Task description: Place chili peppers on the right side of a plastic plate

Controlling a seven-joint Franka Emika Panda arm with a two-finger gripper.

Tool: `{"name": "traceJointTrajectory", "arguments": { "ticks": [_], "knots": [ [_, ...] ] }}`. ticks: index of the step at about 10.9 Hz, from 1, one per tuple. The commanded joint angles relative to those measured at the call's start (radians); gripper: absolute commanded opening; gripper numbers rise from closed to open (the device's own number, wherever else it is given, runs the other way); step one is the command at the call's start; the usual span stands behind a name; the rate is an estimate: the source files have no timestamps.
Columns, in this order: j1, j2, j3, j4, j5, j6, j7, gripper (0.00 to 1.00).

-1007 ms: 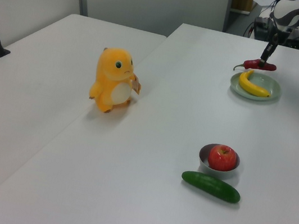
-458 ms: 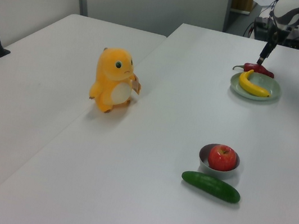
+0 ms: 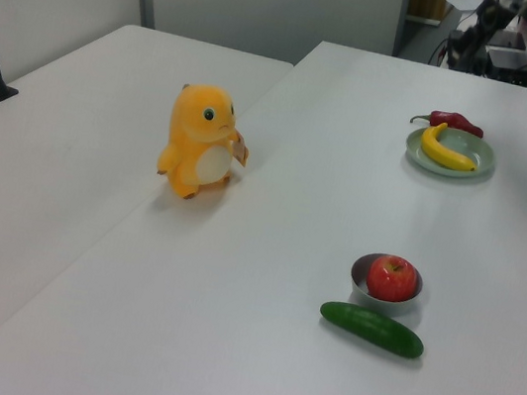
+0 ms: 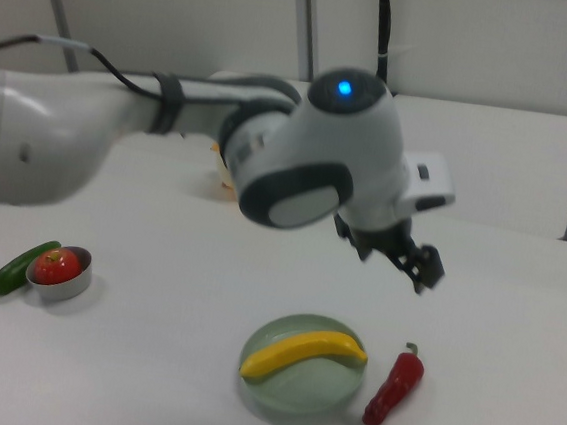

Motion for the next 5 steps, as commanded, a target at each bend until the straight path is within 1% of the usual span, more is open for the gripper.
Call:
{"name": "traceJointTrajectory", "arguments": {
  "ticks": [1,3,4,5],
  "knots": [
    [0.023,-0.108,-0.003,0.056,0.009,-0.194,0.206,1.00],
    [0.052,-0.186,0.000,0.060,0.004,-0.262,0.321,1.00],
    [0.061,-0.214,0.012,0.080,0.000,-0.317,0.369,1.00],
    [0.061,-0.229,0.035,0.118,-0.004,-0.402,0.421,1.00]
  ]
}}
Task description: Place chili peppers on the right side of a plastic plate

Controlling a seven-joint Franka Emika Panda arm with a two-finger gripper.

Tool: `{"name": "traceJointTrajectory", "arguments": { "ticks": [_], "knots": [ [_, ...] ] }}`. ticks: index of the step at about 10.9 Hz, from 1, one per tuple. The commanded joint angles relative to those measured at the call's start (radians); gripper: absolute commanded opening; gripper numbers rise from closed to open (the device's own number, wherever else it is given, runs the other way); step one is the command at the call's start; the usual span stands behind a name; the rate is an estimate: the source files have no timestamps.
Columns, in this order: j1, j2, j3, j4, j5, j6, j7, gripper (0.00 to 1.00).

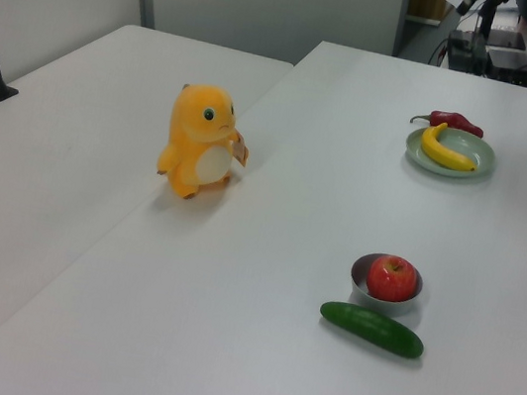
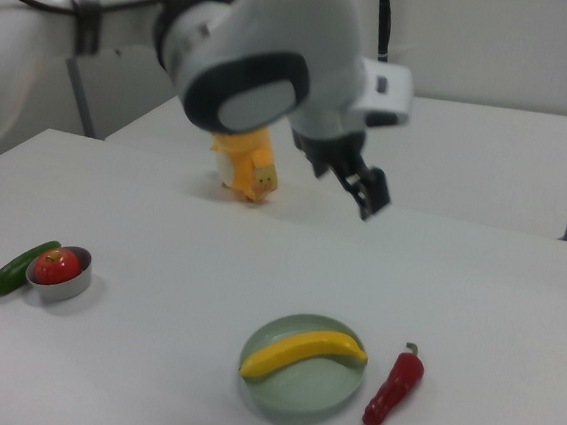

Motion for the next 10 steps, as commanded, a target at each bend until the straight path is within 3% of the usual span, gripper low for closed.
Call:
{"name": "traceJointTrajectory", "arguments": {
  "ticks": [1,4,8,10],
  "knots": [
    [0.022,-0.074,0.040,0.076,-0.008,-0.224,0.175,1.00],
    [0.022,-0.126,0.140,0.126,-0.043,-0.413,0.318,1.00],
    [0.050,-0.165,0.377,0.152,-0.170,-0.579,0.549,1.00],
    [0.114,-0.171,0.402,0.143,-0.189,-0.582,0.585,1.00]
  ]
}}
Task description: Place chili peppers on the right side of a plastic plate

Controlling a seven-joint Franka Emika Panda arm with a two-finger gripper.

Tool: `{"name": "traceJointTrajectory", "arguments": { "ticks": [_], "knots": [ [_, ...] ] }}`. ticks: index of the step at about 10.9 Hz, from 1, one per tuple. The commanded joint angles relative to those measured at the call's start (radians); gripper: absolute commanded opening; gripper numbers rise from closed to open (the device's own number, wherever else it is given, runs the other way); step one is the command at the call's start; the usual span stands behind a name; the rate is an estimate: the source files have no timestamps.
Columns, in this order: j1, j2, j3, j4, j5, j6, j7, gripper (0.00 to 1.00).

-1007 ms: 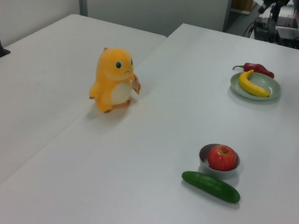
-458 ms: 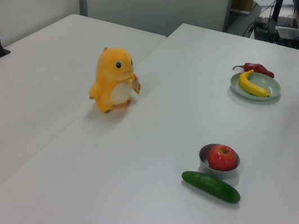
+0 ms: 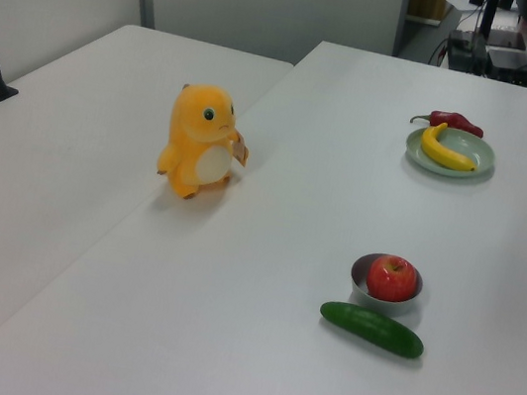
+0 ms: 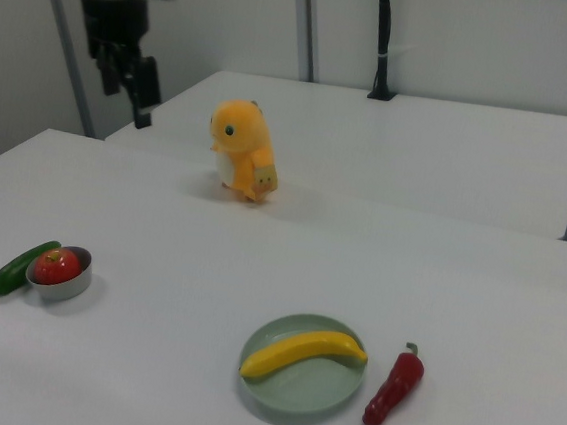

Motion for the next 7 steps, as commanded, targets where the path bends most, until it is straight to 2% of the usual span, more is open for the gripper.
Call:
{"name": "traceJointTrajectory", "arguments": {
  "ticks": [1,4,5,7],
  "knots": [
    [0.093,-0.012,0.021,-0.025,-0.032,-0.024,0.048,1.00],
    [0.213,-0.012,-0.017,-0.066,-0.094,0.019,-0.014,1.00],
    [0.239,-0.012,-0.046,-0.095,-0.095,0.063,-0.086,1.00],
    [0.318,-0.008,-0.140,-0.120,-0.092,0.142,-0.190,1.00]
  ]
}}
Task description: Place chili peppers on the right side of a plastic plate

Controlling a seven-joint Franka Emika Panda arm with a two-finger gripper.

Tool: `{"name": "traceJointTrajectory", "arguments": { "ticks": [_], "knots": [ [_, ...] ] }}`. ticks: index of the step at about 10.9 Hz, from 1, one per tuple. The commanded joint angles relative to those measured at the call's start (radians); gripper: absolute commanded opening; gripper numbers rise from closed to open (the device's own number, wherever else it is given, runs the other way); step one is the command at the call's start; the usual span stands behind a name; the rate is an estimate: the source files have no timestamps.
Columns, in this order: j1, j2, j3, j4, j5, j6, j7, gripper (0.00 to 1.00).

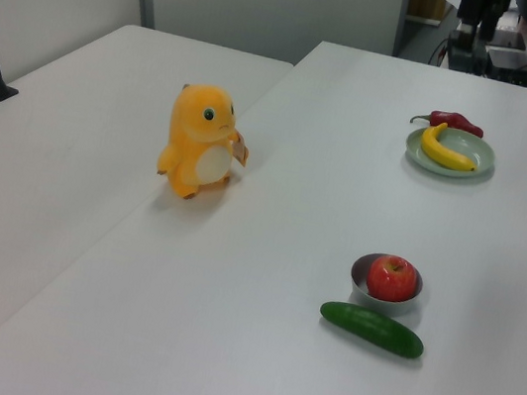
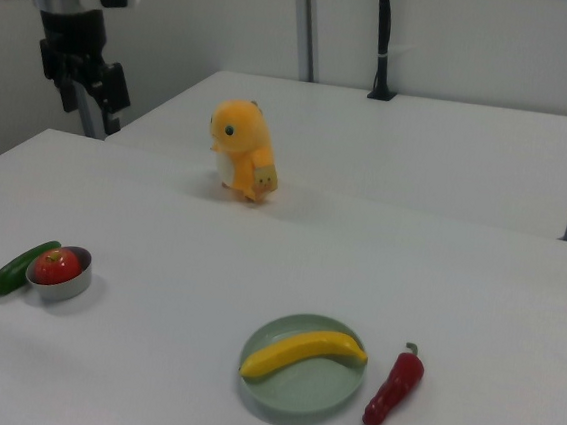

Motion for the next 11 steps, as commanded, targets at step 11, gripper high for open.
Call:
{"name": "traceJointTrajectory", "arguments": {
  "ticks": [11],
  "knots": [
    [0.088,-0.002,-0.128,-0.072,-0.003,0.162,-0.234,1.00]
  ]
}}
